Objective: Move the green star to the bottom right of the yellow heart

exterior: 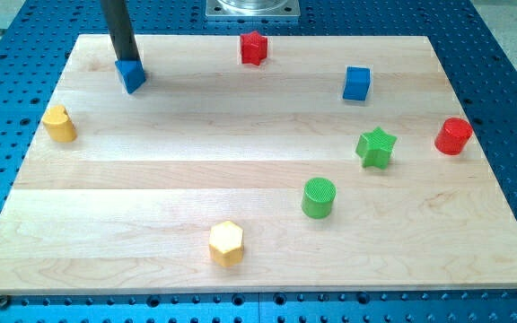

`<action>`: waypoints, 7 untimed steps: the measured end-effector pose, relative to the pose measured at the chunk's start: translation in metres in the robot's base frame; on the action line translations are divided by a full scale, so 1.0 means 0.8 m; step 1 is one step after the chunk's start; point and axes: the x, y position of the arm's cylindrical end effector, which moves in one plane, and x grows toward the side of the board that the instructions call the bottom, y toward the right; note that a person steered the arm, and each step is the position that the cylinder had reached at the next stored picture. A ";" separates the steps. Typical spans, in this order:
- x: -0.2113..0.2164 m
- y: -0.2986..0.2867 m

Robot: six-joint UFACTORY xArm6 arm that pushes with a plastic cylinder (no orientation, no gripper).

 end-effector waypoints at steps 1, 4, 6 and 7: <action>-0.001 0.010; 0.156 0.161; 0.252 0.336; 0.282 0.425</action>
